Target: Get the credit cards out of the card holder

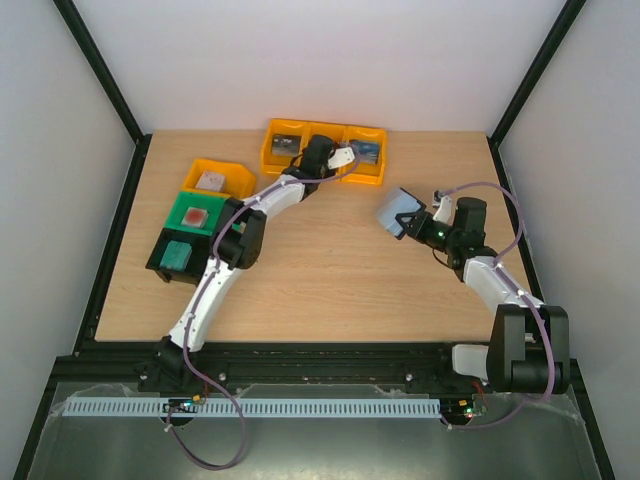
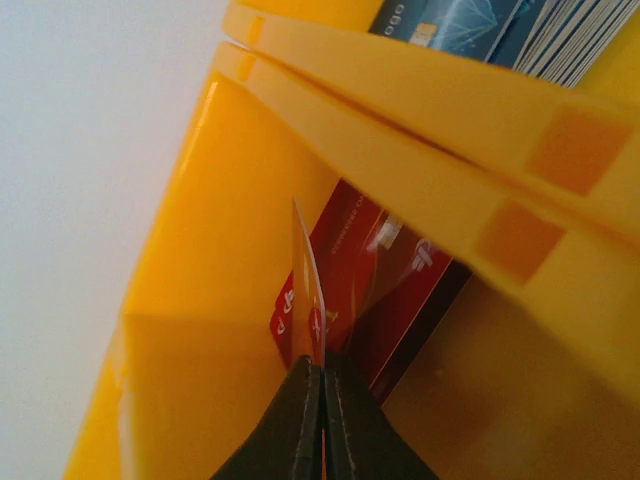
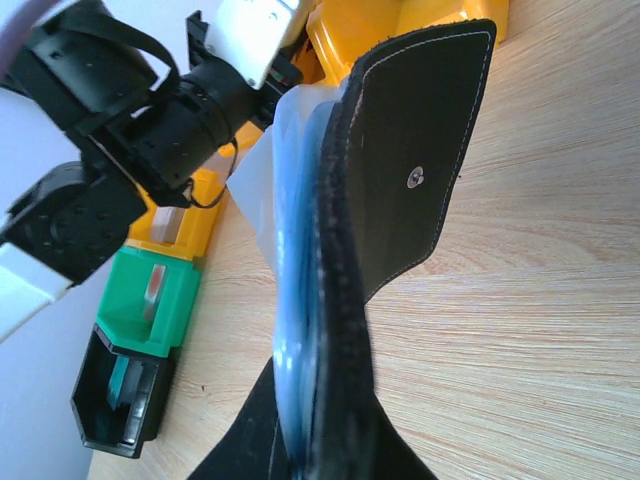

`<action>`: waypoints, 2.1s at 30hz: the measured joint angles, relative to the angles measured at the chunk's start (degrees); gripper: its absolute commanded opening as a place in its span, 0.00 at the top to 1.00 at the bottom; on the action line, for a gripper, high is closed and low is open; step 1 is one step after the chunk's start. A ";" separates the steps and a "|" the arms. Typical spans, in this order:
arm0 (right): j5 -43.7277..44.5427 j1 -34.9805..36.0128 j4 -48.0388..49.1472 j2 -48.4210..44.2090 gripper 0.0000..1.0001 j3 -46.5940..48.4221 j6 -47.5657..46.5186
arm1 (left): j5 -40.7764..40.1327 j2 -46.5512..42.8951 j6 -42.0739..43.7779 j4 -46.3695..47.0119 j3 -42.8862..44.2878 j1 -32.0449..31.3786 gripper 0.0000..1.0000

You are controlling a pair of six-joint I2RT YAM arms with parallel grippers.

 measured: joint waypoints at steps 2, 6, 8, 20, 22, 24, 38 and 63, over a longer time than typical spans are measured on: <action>-0.11 0.00 0.00 0.00 0.98 0.00 -0.02 | -0.76 2.01 0.50 0.87 1.20 0.00 0.98; -0.52 0.00 0.00 0.00 0.98 0.00 -0.04 | -2.58 3.34 0.83 3.02 2.38 -0.28 0.89; -0.74 0.00 -0.02 0.00 0.98 0.00 -0.15 | -2.93 3.34 0.72 4.24 2.64 -0.26 0.76; -1.55 0.00 -0.13 0.00 0.98 0.00 -1.09 | 0.63 3.30 -5.86 4.70 4.70 0.90 0.25; -1.73 0.00 -0.17 0.00 0.98 0.00 -1.09 | 4.39 3.23 -9.29 1.70 6.47 1.42 0.21; -1.95 0.00 -0.22 0.00 0.98 0.00 -1.11 | 7.74 3.06 -12.09 -0.70 7.69 2.01 0.20; -2.67 0.00 -0.28 -0.31 0.98 0.00 -1.51 | 21.18 0.13 -31.63 -10.64 13.90 4.90 0.27; -4.22 23.08 -8.33 -2.12 0.94 1.18 -2.49 | 38.93 -56.15 -37.53 -35.95 -23.10 27.12 0.01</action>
